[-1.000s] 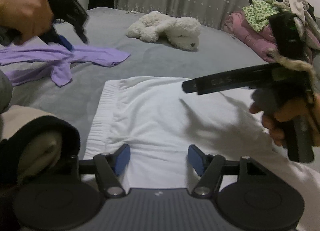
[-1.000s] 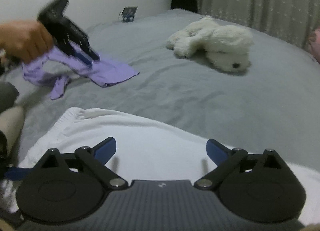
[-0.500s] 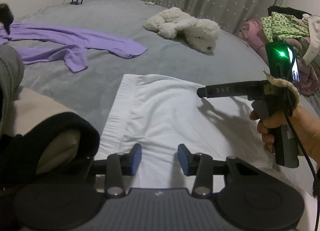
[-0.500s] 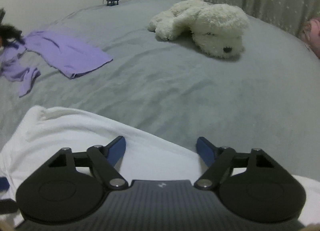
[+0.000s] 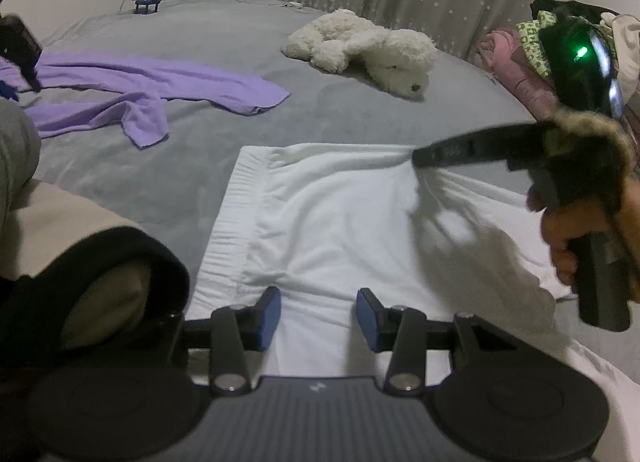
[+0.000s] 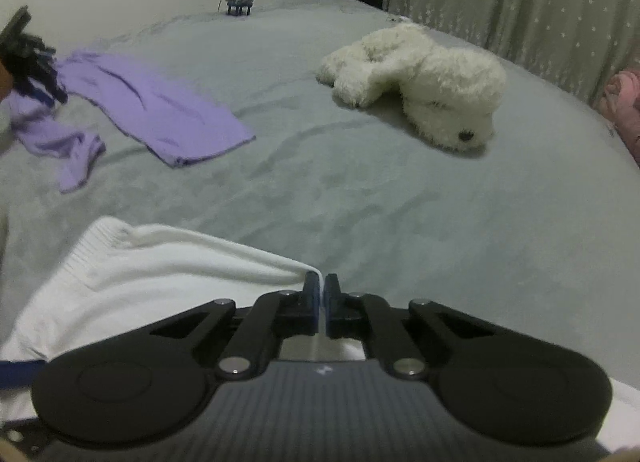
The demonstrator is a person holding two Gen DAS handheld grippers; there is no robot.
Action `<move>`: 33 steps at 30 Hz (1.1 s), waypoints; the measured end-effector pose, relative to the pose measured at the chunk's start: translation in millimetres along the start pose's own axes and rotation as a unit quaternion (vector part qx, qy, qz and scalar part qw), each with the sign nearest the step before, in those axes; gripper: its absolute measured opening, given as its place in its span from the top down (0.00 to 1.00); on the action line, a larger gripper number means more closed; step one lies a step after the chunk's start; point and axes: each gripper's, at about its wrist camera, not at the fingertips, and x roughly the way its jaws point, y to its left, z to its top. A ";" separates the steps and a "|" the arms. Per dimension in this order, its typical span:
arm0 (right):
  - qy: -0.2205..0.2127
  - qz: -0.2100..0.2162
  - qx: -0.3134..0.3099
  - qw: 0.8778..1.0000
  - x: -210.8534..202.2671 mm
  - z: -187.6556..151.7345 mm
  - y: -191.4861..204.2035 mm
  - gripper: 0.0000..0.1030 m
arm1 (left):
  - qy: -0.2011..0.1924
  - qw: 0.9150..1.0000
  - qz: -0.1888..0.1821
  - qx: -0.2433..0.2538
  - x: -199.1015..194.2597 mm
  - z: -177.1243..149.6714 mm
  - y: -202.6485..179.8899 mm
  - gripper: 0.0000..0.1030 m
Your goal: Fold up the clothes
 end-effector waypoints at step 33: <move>-0.022 0.071 0.032 0.997 -117.8 -66.8 34.8 0.41 | 0.016 0.998 -0.037 -0.042 -2.0 5.7 9.6 0.56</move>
